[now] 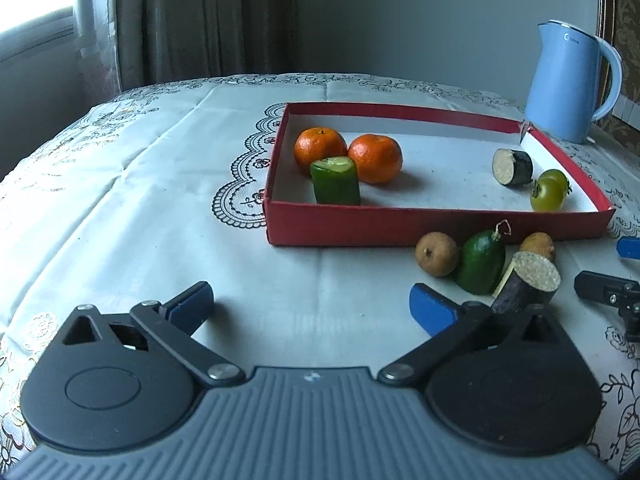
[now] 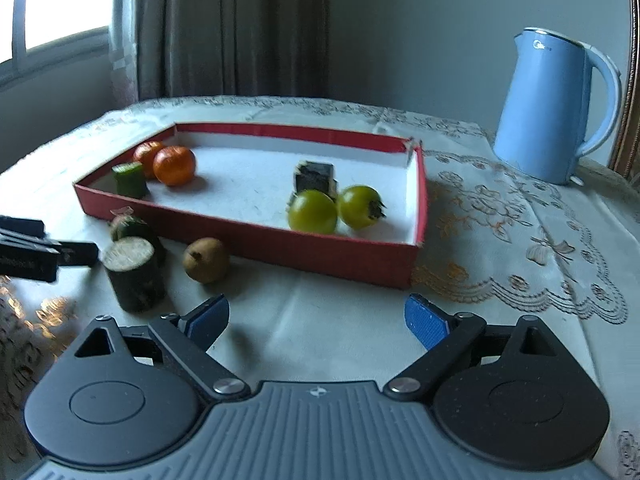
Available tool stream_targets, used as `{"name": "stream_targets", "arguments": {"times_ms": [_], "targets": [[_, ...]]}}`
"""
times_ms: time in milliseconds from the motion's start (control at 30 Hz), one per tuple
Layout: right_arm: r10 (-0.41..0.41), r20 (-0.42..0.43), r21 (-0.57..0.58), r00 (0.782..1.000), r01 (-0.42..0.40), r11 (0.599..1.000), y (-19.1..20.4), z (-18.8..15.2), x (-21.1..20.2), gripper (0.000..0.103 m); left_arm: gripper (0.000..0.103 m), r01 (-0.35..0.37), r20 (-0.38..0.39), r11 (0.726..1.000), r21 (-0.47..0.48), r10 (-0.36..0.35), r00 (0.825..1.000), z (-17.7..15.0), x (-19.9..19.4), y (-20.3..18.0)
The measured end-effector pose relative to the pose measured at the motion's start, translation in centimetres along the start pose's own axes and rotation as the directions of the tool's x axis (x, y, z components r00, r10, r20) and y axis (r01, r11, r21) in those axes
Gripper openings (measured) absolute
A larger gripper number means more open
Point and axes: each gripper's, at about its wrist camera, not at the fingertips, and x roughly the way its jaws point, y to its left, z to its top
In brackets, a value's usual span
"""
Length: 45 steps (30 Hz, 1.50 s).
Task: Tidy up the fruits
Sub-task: 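Close the right gripper on the brown kiwi, then carry the brown kiwi into the tray beside the green tomatoes and release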
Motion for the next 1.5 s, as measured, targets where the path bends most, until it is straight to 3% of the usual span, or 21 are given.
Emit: {"name": "stream_targets", "arguments": {"times_ms": [133,200,467,533,600,700,733,967,1133,1300,1500], "targets": [[0.032,0.018,-0.002,0.999,-0.032,1.000,0.9,0.7,0.1,0.094,0.103,-0.005,-0.003,1.000,0.007,0.005,1.000,0.0,0.0,-0.1],[0.045,0.022,-0.020,0.999,-0.044,0.999,1.6,1.1,0.2,0.089,0.103,-0.005,-0.003,1.000,0.007,0.005,1.000,0.0,0.0,-0.1],[0.116,-0.001,-0.036,0.993,-0.116,0.993,3.5,2.3,1.5,0.059,0.103,-0.005,-0.003,1.000,0.007,0.005,1.000,0.0,0.0,-0.1],[0.116,-0.004,-0.038,0.993,-0.116,0.993,3.9,2.4,1.8,0.057,0.103,-0.005,-0.003,1.000,0.007,0.005,1.000,0.0,0.0,-0.1],[0.123,-0.016,-0.037,0.992,-0.123,0.992,4.0,2.4,2.2,0.044,0.103,-0.005,-0.003,1.000,0.007,0.005,1.000,0.0,0.0,-0.1],[0.124,-0.013,-0.029,0.992,-0.124,0.992,4.0,2.3,2.4,0.037,0.103,-0.005,-0.003,1.000,0.007,0.005,1.000,0.0,0.0,-0.1],[0.123,-0.010,-0.031,0.992,-0.124,0.992,4.1,2.2,2.4,0.028,0.103,-0.005,-0.003,1.000,0.007,0.005,1.000,0.0,0.0,-0.1],[0.109,0.033,-0.019,0.994,-0.108,0.994,3.7,1.9,1.5,0.028,0.103,-0.005,-0.003,1.000,0.007,0.005,1.000,0.0,0.0,-0.1],[0.057,0.115,-0.012,0.992,-0.056,0.998,3.1,1.7,-0.5,0.028,0.103,-0.005,-0.003,1.000,0.007,0.005,1.000,0.0,0.0,-0.1],[-0.032,0.214,-0.010,0.976,0.035,0.999,1.8,2.7,-2.4,0.028,0.103,-0.005,-0.003,1.000,0.007,0.005,1.000,0.0,0.0,-0.1],[-0.092,0.154,0.057,0.984,0.084,0.995,-0.9,4.2,-0.5,0.028,0.103,-0.005,-0.003,1.000,0.007,0.005,1.000,0.0,0.0,-0.1]]}}
